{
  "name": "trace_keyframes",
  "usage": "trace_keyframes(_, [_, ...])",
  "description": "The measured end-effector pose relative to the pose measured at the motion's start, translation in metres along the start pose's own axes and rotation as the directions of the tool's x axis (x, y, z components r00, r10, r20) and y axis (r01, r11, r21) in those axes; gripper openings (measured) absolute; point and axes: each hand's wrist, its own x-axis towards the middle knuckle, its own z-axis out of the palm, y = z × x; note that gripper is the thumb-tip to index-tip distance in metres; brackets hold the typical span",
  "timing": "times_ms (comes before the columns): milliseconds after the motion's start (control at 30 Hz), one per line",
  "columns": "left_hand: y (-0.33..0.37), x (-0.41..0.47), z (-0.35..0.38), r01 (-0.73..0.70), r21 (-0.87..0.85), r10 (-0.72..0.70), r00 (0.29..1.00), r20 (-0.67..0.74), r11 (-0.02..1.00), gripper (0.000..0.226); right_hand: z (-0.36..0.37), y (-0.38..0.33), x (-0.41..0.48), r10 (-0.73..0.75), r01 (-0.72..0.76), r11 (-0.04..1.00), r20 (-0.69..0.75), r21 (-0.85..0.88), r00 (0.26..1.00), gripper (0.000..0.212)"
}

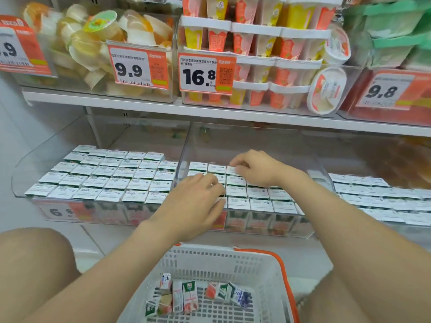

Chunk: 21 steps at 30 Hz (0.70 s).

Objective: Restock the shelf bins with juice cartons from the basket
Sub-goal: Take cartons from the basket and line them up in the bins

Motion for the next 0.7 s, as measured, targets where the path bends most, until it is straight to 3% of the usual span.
trace_keyframes(100, [0.001,-0.002,0.006,0.016,-0.057,-0.016,1.0,0.007,0.998,0.041,0.001,-0.003,-0.004,0.04,-0.041,0.998,0.02,0.051,0.999,0.047])
trace_keyframes(200, [0.0,-0.007,0.004,0.009,-0.099,-0.018,0.995,-0.096,0.995,0.026,0.005,-0.013,-0.014,0.076,-0.076,0.997,0.011,0.006,0.997,0.046])
trace_keyframes(267, [0.009,-0.015,-0.004,0.002,-0.112,-0.024,0.98,-0.197,0.994,0.008,0.007,-0.03,-0.027,0.006,-0.015,0.998,-0.135,-0.066,0.991,0.045])
trace_keyframes(367, [0.025,-0.029,-0.015,0.052,-0.177,-0.088,0.975,-0.205,0.983,0.024,0.008,-0.068,-0.068,-0.117,0.128,0.992,-0.371,0.005,0.921,0.028])
trace_keyframes(400, [0.029,-0.034,-0.014,0.065,-0.176,-0.089,0.988,-0.129,0.982,0.027,0.012,-0.078,-0.084,-0.128,0.154,0.987,-0.377,0.038,0.917,0.023])
trace_keyframes(467, [0.035,-0.045,-0.004,0.088,-0.104,-0.072,0.986,0.153,0.991,0.027,0.027,-0.091,-0.112,-0.139,0.153,0.988,-0.259,0.035,0.956,0.021])
trace_keyframes(567, [0.033,-0.062,0.029,0.054,-0.039,-0.025,0.843,0.537,0.998,0.021,0.07,-0.09,-0.135,-0.095,0.105,0.988,0.091,-0.115,0.991,0.019])
trace_keyframes(700, [0.026,-0.075,0.089,0.126,-0.041,-0.049,0.64,0.767,0.991,0.024,0.139,-0.064,-0.138,0.049,0.041,0.972,0.37,-0.231,0.928,0.03])
